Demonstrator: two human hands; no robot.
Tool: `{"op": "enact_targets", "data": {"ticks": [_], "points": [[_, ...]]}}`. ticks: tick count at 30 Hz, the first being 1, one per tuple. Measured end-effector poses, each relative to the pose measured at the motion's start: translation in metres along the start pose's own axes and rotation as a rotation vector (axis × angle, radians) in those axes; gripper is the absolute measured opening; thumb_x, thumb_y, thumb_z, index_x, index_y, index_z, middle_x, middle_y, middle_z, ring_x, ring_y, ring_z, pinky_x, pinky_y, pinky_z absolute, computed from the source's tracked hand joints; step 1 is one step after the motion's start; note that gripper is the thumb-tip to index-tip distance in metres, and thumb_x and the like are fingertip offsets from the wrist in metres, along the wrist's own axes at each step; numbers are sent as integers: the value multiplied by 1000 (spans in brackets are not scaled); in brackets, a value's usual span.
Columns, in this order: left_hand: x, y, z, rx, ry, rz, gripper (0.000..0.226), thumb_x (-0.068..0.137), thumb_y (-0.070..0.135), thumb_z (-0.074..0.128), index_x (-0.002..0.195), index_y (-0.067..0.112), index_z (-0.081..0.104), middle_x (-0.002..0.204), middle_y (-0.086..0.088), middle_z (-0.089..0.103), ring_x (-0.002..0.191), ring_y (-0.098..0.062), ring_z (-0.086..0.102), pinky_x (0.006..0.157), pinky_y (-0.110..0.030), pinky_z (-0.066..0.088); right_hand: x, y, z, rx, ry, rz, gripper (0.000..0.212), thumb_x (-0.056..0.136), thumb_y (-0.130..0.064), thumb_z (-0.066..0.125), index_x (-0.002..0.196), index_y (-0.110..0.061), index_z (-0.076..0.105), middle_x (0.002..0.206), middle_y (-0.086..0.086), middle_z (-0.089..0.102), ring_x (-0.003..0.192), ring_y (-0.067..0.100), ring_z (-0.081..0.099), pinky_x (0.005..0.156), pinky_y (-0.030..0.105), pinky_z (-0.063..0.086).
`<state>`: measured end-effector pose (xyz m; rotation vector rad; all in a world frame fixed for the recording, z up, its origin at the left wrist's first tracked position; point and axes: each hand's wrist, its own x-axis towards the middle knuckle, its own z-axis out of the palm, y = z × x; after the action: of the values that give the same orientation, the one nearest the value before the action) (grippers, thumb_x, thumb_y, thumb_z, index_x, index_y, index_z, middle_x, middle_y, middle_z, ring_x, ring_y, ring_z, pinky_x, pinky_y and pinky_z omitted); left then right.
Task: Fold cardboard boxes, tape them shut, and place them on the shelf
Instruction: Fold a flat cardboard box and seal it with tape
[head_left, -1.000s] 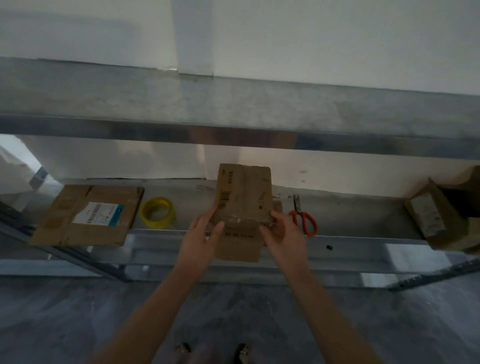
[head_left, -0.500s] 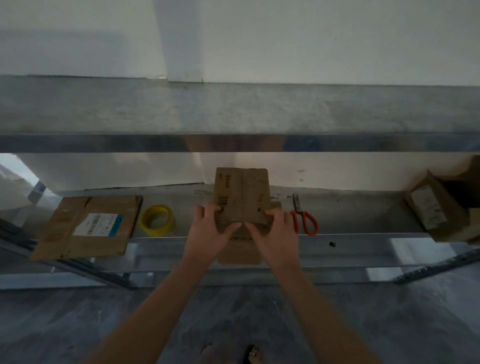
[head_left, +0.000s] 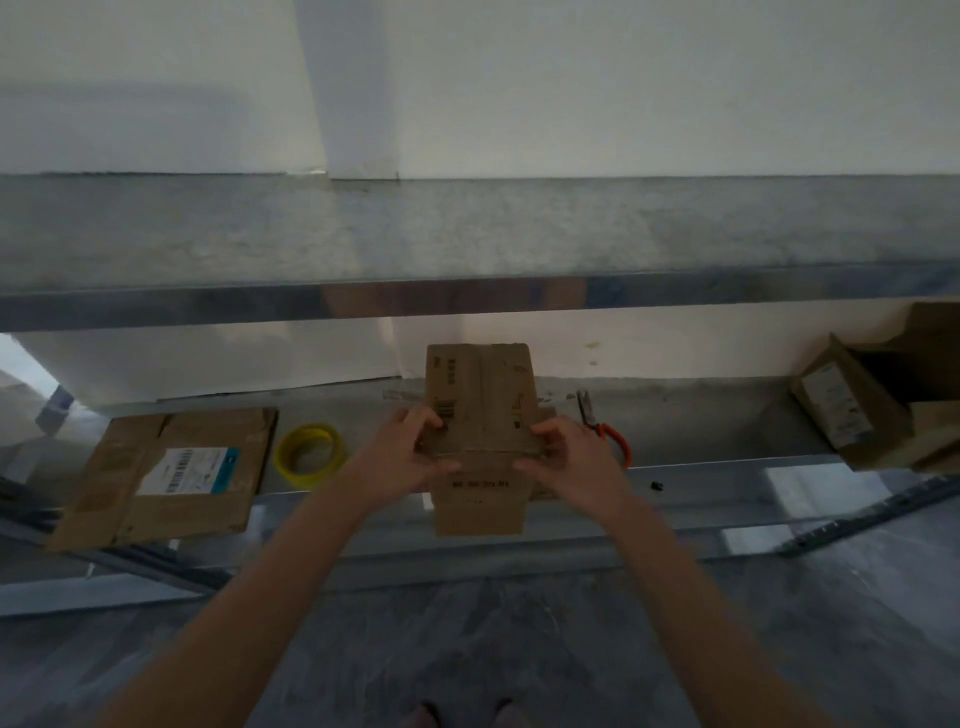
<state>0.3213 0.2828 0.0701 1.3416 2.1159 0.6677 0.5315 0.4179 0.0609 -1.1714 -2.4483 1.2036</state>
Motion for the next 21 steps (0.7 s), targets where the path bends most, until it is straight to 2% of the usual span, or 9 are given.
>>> {"op": "enact_targets", "data": {"ticks": [2,4,6,8,11,13,14,16,21], "points": [[0,-5,-8,64,-49,57,51,81,41,73,123,25,48,119,3,48,98,-10,52,82,-21,43,-1,0,-15,11,-68,9,48,81,-42,76,122,-25,59,110,-12,62,92,-4,57,84,8,45],[0,-8,1,128,2,104,53,83,42,70,126,27,44,123,2,48,101,-12,54,89,-30,49,2,-1,-10,-23,-41,17,49,79,-43,78,119,-25,58,105,-14,62,92,-1,59,86,16,49],[-3,-9,15,142,99,112,49,87,40,65,128,24,44,123,-1,47,101,-16,56,89,-35,52,4,-2,3,-102,14,-2,53,78,-44,78,119,-23,53,110,-10,61,95,5,60,84,18,49],[-7,-9,20,120,115,124,56,87,38,65,134,21,40,126,-3,42,104,-16,53,94,-36,51,1,2,9,-107,7,-52,60,77,-44,79,125,-21,50,119,-6,56,101,7,58,88,19,48],[-10,-16,5,63,-91,130,79,81,39,73,144,26,28,127,4,32,112,-11,44,101,-25,42,-5,13,-8,28,-149,-77,63,79,-25,81,134,-25,50,123,-11,52,109,4,56,96,16,46],[-6,-21,-9,110,-198,188,76,82,30,73,144,33,30,124,7,36,111,-8,46,95,-13,40,-5,21,-20,21,-152,-109,52,83,-13,77,123,-39,58,116,-21,59,108,-3,60,101,26,50],[-4,-24,-13,129,-206,223,72,83,26,73,143,35,33,123,7,40,109,-7,49,92,-9,39,-4,23,-22,-17,-118,-122,50,83,-11,76,115,-45,60,111,-25,61,105,-5,62,99,28,52],[2,-27,-14,136,-169,279,67,83,21,72,141,33,40,120,9,45,106,-4,52,89,-7,41,2,21,-23,-69,-76,-145,43,82,-13,77,109,-43,63,104,-25,64,99,-5,64,97,28,53],[6,-31,2,85,-9,204,61,81,23,74,136,31,49,115,7,49,103,-11,56,95,-32,50,7,13,-19,-56,-40,-137,37,80,-22,80,114,-30,67,104,-16,66,93,-7,62,91,15,50]]}}
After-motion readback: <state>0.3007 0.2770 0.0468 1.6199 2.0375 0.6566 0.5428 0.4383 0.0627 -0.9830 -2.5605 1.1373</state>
